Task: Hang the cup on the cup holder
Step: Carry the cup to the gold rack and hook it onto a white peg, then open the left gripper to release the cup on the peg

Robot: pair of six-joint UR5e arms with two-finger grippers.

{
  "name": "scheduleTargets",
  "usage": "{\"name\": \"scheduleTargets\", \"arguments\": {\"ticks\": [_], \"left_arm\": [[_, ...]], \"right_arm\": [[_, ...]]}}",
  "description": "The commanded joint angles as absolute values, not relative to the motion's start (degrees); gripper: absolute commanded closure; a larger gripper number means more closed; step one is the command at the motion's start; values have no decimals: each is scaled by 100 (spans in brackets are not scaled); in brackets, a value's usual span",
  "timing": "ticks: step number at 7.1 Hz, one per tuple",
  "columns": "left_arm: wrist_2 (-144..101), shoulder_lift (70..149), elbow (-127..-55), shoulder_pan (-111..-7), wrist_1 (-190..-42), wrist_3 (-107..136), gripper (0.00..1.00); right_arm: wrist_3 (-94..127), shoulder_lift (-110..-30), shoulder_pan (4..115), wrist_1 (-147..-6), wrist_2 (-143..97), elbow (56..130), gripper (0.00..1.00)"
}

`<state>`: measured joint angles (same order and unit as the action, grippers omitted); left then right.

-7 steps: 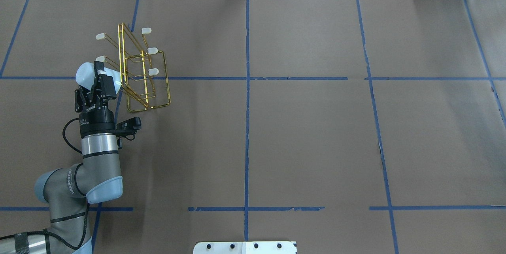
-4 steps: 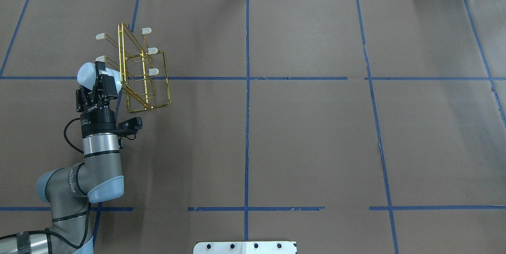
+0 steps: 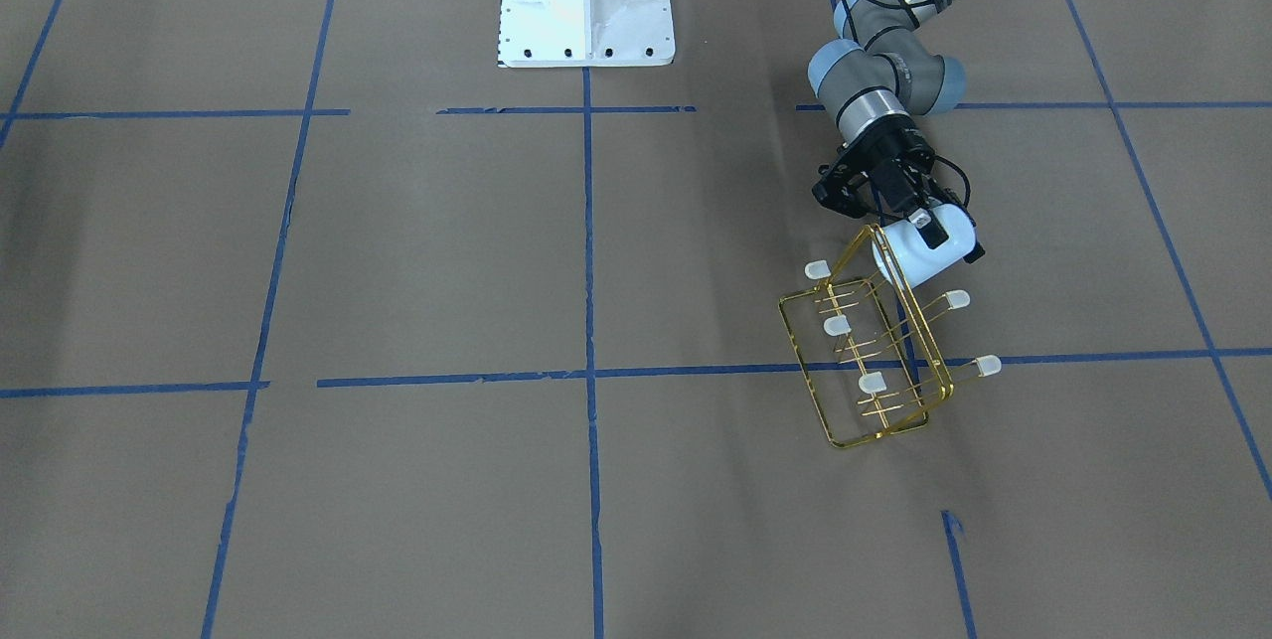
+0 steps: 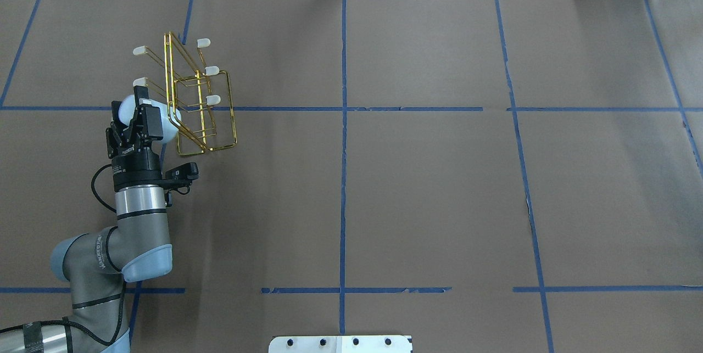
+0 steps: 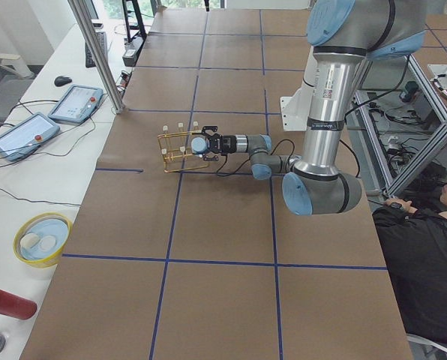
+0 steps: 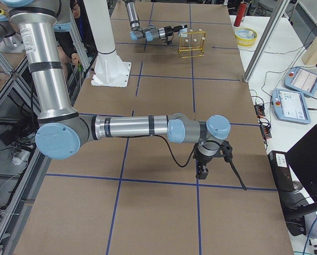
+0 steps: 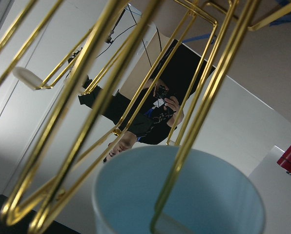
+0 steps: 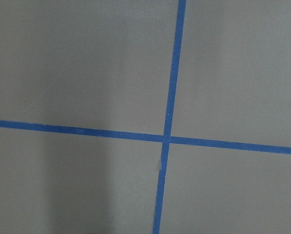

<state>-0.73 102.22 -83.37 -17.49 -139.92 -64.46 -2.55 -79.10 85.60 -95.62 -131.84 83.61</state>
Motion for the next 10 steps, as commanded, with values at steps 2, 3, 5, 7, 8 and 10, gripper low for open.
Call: {"name": "scheduleTargets", "arguments": {"ticks": [2,3,5,7,8,10], "left_arm": [[-70,10213,-8350,-1758,-13992,-6434,0],[-70,10195,-8384,-1784,-14001,-6425,0],[-70,9995,-8612,-1872,-14045,-6242,0],[-79,9320,-9365,-1863,-14089,-6030,0],[-79,8994,-9691,-1863,-14089,-5786,0],[-131,8720,-9861,-1863,-14263,-4770,0]], "right_arm": [[-255,-7910,8561,-9562,-13184,8358,0],[-255,-7910,8561,-9562,-13184,8358,0],[-255,-7910,8561,-9562,-13184,8358,0],[-255,-7910,8561,-9562,-13184,8358,0],[-255,-7910,8561,-9562,-13184,8358,0],[-255,-7910,8561,-9562,-13184,8358,0]]}}
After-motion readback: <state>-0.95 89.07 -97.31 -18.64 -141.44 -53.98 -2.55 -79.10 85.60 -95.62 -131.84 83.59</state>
